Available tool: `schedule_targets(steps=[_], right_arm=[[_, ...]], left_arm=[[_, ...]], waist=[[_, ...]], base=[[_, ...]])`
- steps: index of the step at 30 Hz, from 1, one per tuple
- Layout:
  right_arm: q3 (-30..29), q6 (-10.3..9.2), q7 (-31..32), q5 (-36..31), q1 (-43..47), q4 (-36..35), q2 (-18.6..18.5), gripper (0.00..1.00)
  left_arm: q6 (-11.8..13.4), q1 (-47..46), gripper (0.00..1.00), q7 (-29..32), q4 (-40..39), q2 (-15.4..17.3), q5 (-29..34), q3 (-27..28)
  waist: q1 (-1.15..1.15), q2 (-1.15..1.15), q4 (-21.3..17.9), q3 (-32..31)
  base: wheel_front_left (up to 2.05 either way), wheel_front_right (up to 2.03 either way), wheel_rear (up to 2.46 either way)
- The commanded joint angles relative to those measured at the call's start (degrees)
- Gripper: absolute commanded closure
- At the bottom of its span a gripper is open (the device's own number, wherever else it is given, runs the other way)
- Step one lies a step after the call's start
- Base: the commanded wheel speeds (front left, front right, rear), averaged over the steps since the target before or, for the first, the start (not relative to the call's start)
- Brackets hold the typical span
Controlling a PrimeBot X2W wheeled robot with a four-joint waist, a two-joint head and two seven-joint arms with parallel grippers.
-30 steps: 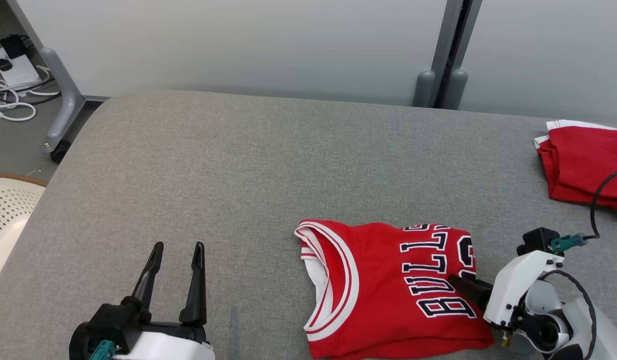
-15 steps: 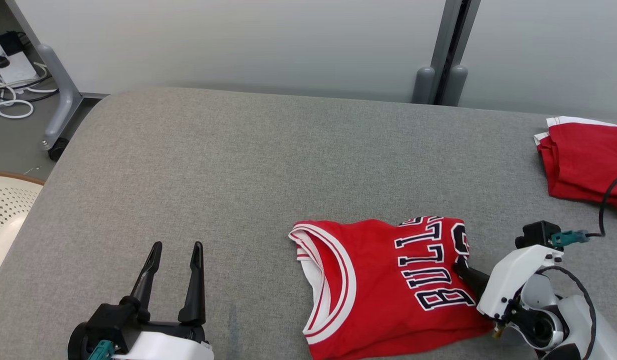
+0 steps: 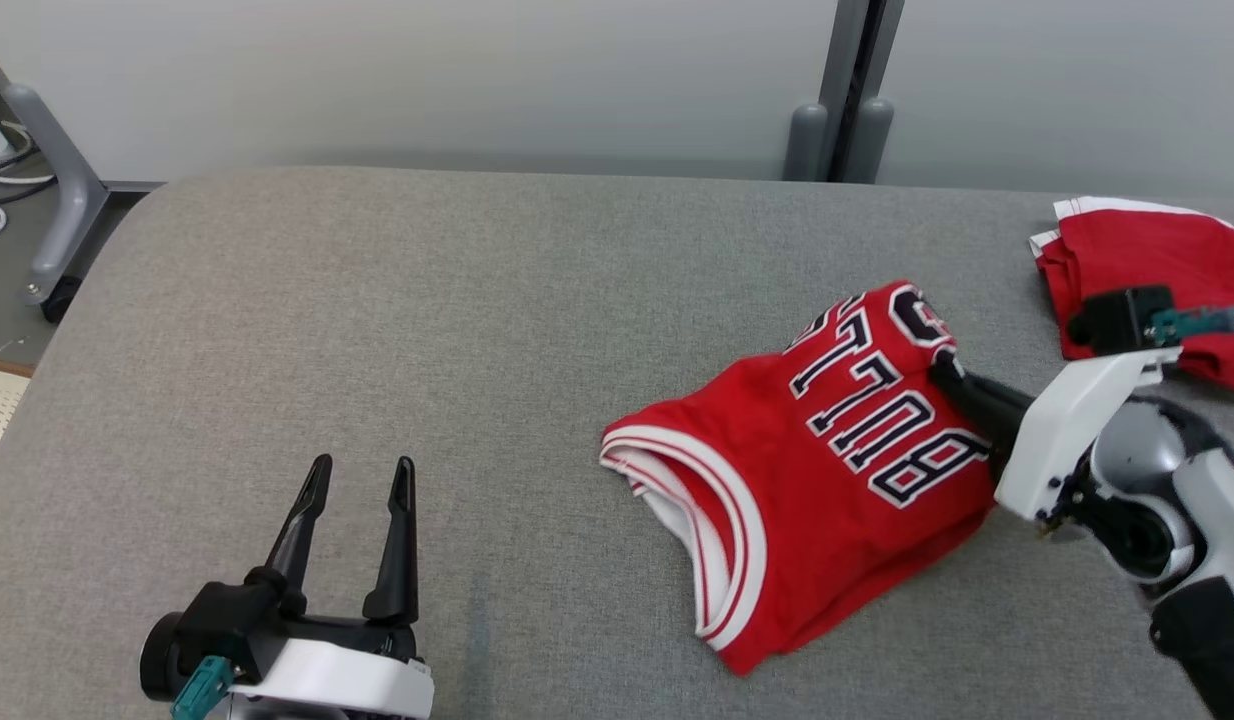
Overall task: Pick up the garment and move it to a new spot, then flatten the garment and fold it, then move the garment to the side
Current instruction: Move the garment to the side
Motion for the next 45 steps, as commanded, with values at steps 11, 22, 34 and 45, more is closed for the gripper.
schedule_targets(steps=[11,22,34,45], right_arm=[[5.5,0.0,-2.3,5.3,-14.4,0.3,-10.8,1.0],[5.6,-0.01,-8.3,11.4,-23.7,6.9,-19.1,1.0],[7.9,-0.01,-13.2,11.7,-26.4,13.8,-25.4,1.0],[9.2,-0.01,-15.1,8.3,-31.0,23.1,-28.3,1.0]], left_arm=[[0.5,-4.9,0.0,0.0,-0.7,0.2,-0.4,-2.3],[0.6,-8.5,0.0,0.0,-0.6,0.2,0.9,-3.1],[0.1,-10.2,0.0,0.0,-0.9,0.2,2.6,-3.8],[0.5,-11.5,0.0,0.0,-0.6,0.2,2.3,-4.6]], waist=[[0.0,0.0,0.6,8.6],[0.0,0.0,0.8,14.9],[0.0,0.0,-0.5,17.4],[0.0,0.0,-0.3,19.3]], base=[[0.0,0.0,0.0],[0.0,0.0,0.0],[0.0,0.0,0.0],[0.0,0.0,0.0]])
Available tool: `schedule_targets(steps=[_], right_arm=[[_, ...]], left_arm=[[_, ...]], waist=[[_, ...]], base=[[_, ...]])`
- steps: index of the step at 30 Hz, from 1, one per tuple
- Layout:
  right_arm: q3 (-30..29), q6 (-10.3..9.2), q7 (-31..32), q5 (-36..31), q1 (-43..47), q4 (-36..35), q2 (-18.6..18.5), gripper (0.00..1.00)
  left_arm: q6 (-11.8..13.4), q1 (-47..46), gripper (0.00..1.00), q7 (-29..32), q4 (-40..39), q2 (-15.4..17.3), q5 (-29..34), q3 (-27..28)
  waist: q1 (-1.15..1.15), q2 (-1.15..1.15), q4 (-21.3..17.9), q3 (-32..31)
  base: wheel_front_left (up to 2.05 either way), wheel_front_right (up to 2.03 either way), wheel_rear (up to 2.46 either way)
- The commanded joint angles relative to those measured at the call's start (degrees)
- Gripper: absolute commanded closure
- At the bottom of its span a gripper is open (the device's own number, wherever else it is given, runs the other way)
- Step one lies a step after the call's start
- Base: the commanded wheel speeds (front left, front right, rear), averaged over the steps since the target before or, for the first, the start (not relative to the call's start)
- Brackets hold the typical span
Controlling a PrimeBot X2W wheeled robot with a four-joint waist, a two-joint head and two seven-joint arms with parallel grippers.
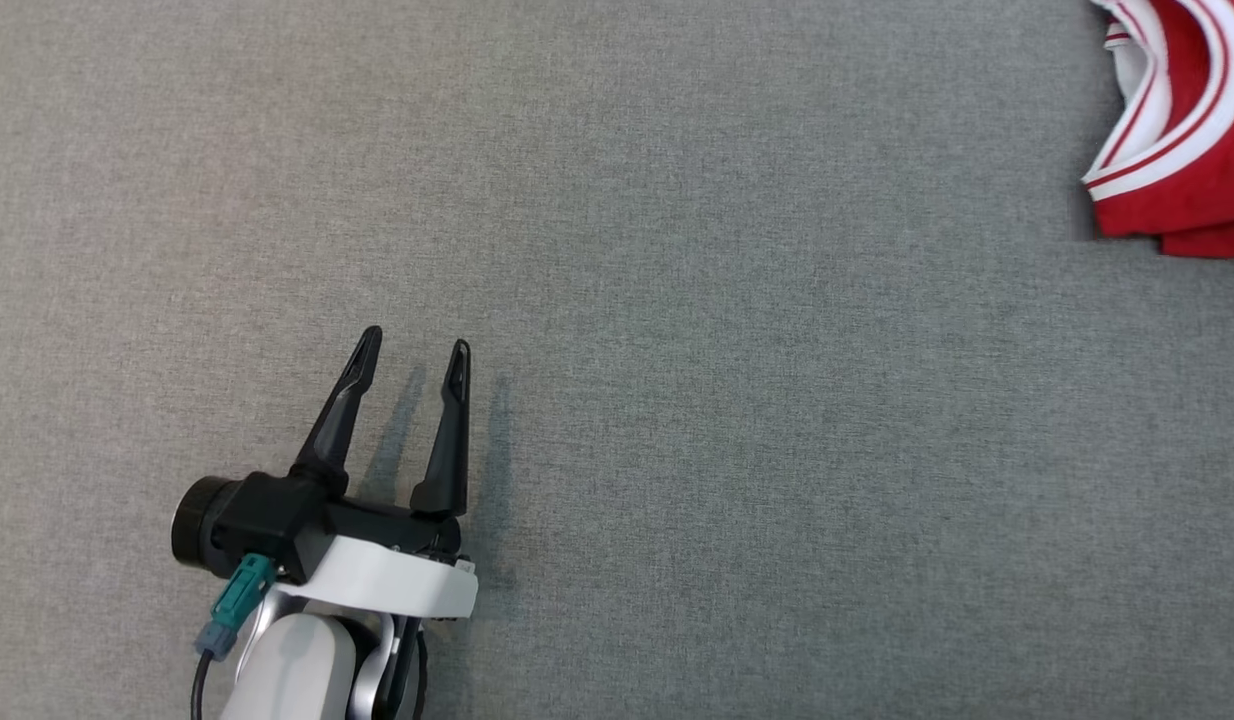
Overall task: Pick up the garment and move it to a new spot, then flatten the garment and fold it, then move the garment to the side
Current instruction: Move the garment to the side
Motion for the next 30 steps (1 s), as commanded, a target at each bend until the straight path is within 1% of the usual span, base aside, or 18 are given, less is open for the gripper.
schedule_targets(steps=[1,6,7,8,9,10,12,14,17,24,30], right_arm=[[-0.2,-0.01,-1.0,-0.6,-1.0,1.4,0.3,1.0],[0.1,-0.01,-4.1,-3.3,-2.8,9.4,3.6,1.0],[0.3,-0.01,-4.8,-3.9,-2.9,10.8,4.3,0.71],[0.5,-0.01,-5.6,-4.6,-3.2,12.2,4.9,0.53],[0.7,-0.01,-6.6,-5.3,-3.5,13.7,5.4,0.3],[0.9,-0.01,-7.8,-6.1,-3.8,15.0,5.7,0.01],[0.5,-0.02,-10.6,-7.1,-4.4,19.0,6.0,0.0],[0.2,-0.01,-13.1,-8.3,-4.7,22.5,7.4,0.0],[-0.3,-0.01,-15.7,-9.9,-5.2,25.5,7.9,0.0],[-3.9,-0.01,-17.9,-12.7,-2.4,26.6,8.4,0.0],[-5.8,-0.01,-20.9,-14.6,-2.5,26.6,11.8,0.0]], left_arm=[[0.0,-1.3,0.0,0.0,0.0,0.2,-0.2,0.0],[0.3,-1.6,0.0,0.0,0.1,0.2,-0.5,-0.4],[0.3,-1.6,0.0,0.0,0.2,0.2,-0.6,-0.4],[0.3,-1.7,0.0,0.0,0.2,0.2,-0.6,-0.4],[0.3,-1.8,0.0,0.0,0.2,0.2,-0.7,-0.4],[0.3,-1.9,0.0,0.0,0.2,0.2,-0.7,-0.4],[0.2,-2.2,0.0,0.0,0.2,0.2,-0.7,-0.4],[0.3,-2.2,0.0,0.0,0.1,0.2,-0.5,-0.2],[0.3,-2.0,0.0,0.0,0.1,0.2,-0.4,0.2],[0.0,-0.6,0.0,0.0,0.5,0.2,-0.3,1.2],[-0.3,1.2,0.0,0.0,0.5,0.2,-0.3,2.6]], waist=[[0.0,0.0,0.2,0.1],[0.0,0.0,0.9,0.4],[0.0,0.0,1.0,0.4],[0.0,0.0,1.1,0.4],[0.0,0.0,1.2,0.4],[0.0,0.0,1.4,0.5],[0.0,0.0,1.7,0.7],[0.0,0.0,1.9,0.6],[0.0,0.0,2.2,0.4],[0.0,0.0,0.8,-2.8],[0.0,0.0,-1.9,-7.9]], base=[[0.0,0.0,0.0],[0.0,0.0,0.0],[0.0,0.0,0.0],[0.0,0.0,0.0],[0.0,0.0,0.0],[0.0,0.0,0.0],[0.0,0.0,0.0],[0.0,0.0,0.0],[0.0,0.0,0.0],[0.0,0.0,0.0],[0.0,0.0,0.0]])
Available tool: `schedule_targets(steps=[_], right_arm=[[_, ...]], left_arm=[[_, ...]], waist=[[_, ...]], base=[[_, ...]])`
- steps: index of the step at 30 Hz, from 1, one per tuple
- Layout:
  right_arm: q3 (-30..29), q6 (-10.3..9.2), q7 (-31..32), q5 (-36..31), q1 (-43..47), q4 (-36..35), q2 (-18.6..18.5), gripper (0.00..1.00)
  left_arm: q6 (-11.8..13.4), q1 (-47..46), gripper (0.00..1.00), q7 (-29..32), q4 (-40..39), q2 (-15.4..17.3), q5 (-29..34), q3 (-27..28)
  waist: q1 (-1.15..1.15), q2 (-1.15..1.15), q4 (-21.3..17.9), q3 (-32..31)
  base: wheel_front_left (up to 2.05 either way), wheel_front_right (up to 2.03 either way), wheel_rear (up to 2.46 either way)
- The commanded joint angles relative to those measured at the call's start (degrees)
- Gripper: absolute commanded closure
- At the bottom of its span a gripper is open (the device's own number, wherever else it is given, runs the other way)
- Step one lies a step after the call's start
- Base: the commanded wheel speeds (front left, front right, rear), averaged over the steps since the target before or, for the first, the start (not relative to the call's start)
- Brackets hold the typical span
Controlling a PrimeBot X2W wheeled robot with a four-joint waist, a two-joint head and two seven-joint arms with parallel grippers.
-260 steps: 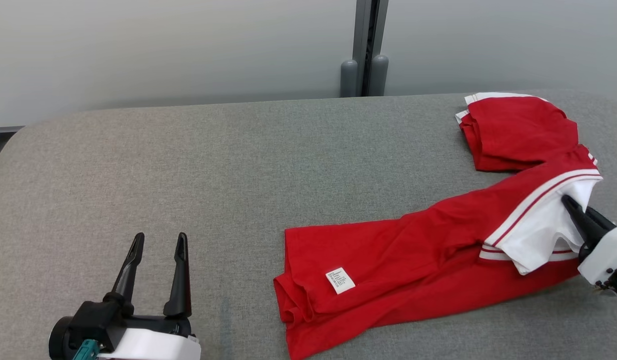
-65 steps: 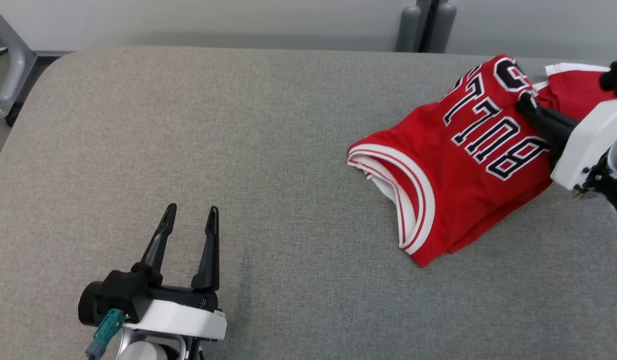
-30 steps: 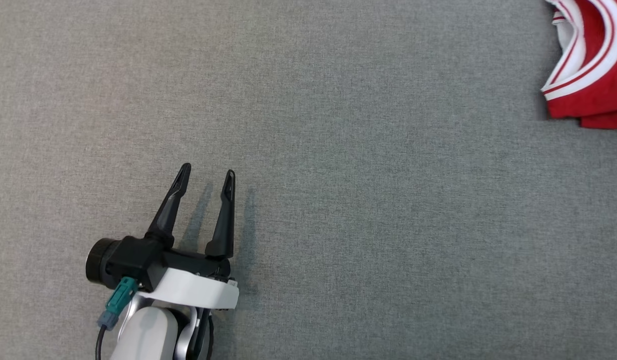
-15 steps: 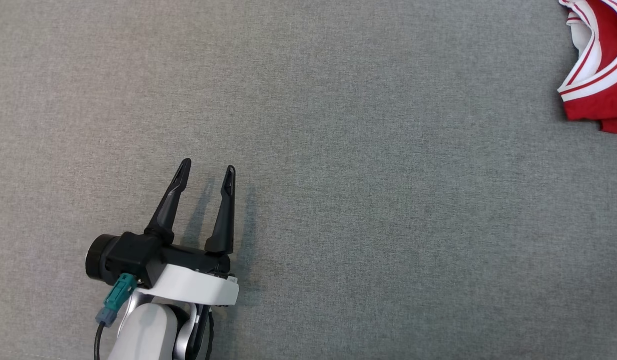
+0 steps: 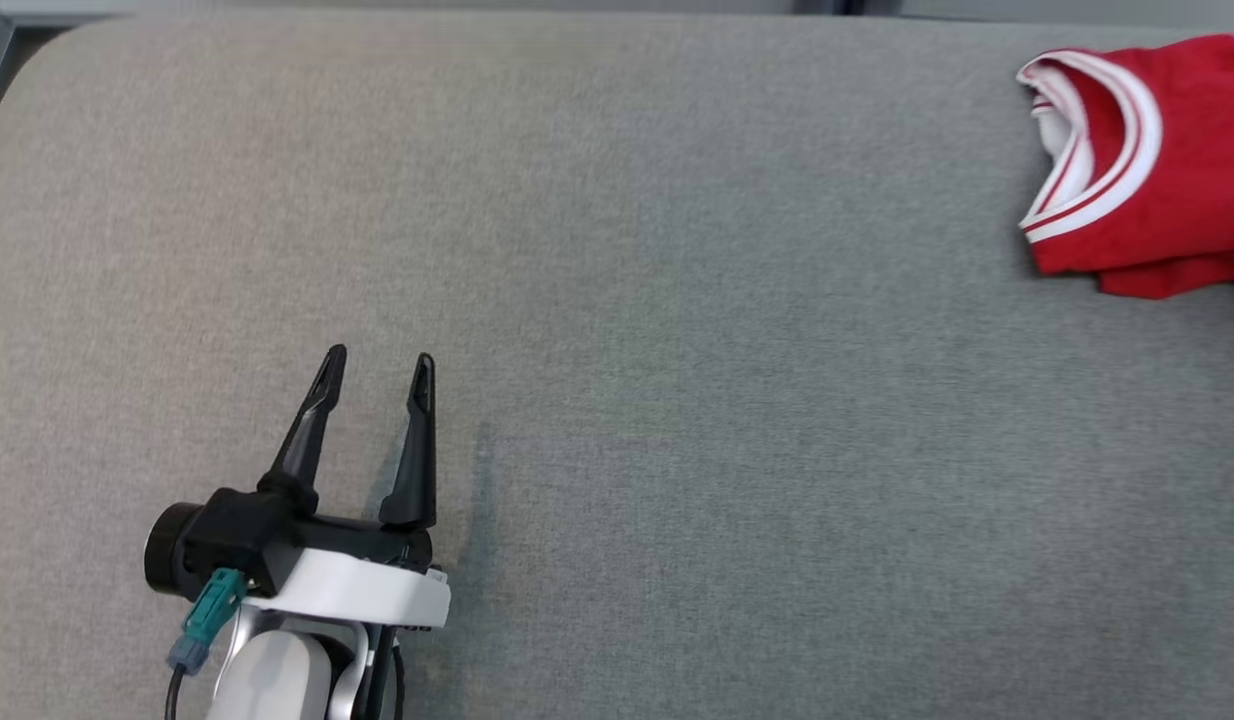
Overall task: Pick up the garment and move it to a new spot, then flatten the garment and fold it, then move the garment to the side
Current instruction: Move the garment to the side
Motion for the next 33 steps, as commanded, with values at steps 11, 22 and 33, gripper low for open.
schedule_targets(steps=[11,22,33], right_arm=[[-1.6,-0.01,-2.2,3.5,6.1,-11.5,4.3,0.0],[-3.9,-0.01,-2.2,4.4,22.0,-29.8,5.9,0.0],[-14.6,0.0,-2.1,-3.0,45.0,-50.5,11.7,0.0]], left_arm=[[-1.1,5.3,0.0,0.0,-2.8,0.3,1.4,6.8],[-2.3,9.2,0.0,0.0,-3.5,0.4,1.5,8.8],[-2.5,12.0,0.0,0.0,-4.7,0.3,-0.7,9.2]], waist=[[0.0,0.0,-6.9,-12.0],[0.0,0.0,-8.2,-17.2],[0.0,0.0,-8.7,-19.1]], base=[[0.0,0.0,0.0],[0.0,0.0,0.0],[0.0,0.0,0.0]])
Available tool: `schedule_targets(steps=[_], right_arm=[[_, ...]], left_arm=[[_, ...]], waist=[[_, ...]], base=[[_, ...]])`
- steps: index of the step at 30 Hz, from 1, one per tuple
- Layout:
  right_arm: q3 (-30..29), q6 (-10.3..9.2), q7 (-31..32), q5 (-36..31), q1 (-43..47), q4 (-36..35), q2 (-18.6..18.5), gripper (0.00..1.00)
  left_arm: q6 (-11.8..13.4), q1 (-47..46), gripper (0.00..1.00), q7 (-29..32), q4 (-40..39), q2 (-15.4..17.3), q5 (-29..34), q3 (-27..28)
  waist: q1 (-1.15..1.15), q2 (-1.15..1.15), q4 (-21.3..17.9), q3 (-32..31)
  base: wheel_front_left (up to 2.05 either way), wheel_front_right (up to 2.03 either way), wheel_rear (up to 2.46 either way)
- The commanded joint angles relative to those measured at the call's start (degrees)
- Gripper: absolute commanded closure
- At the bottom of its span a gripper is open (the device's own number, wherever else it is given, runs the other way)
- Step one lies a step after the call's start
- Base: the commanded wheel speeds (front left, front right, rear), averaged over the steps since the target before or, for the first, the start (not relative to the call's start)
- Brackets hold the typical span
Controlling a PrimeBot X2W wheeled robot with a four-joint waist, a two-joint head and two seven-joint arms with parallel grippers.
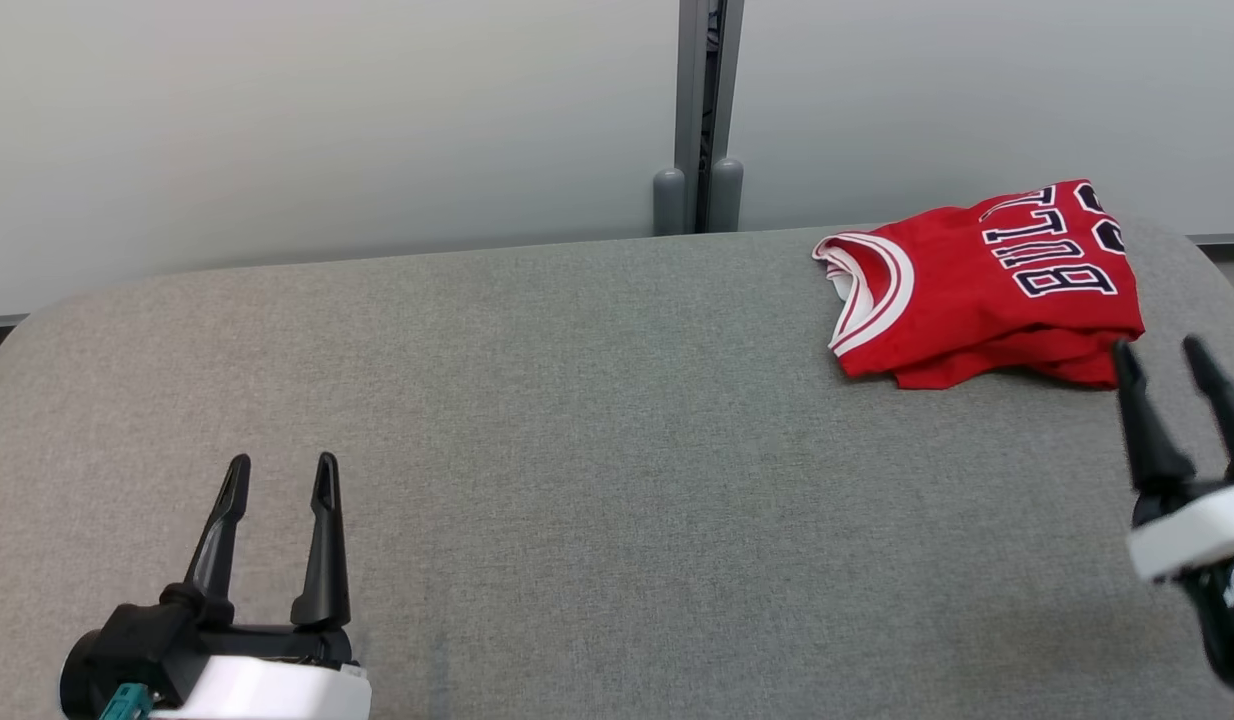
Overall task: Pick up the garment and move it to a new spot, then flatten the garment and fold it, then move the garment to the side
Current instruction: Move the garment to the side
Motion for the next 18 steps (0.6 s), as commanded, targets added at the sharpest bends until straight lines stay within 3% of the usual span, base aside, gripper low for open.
schedule_targets(steps=[1,9,18], right_arm=[[-1.5,0.01,-0.2,-1.4,3.4,-2.3,1.2,0.0],[-6.6,0.03,-0.2,-9.8,13.3,-10.6,7.1,0.0],[-8.9,0.02,-0.2,-17.1,18.4,-12.7,12.5,0.0]], left_arm=[[-0.2,0.9,0.0,0.0,0.0,0.2,-0.5,0.0],[-1.2,2.3,0.0,0.0,0.4,0.2,-3.1,0.4],[-1.3,3.0,0.0,0.0,1.2,0.1,-2.7,-0.3]], waist=[[0.0,0.0,-0.2,-0.2],[0.0,0.0,-1.0,-0.9],[0.0,0.0,-1.3,-1.9]], base=[[0.0,0.0,0.0],[0.0,0.0,0.0],[0.0,0.0,0.0]])
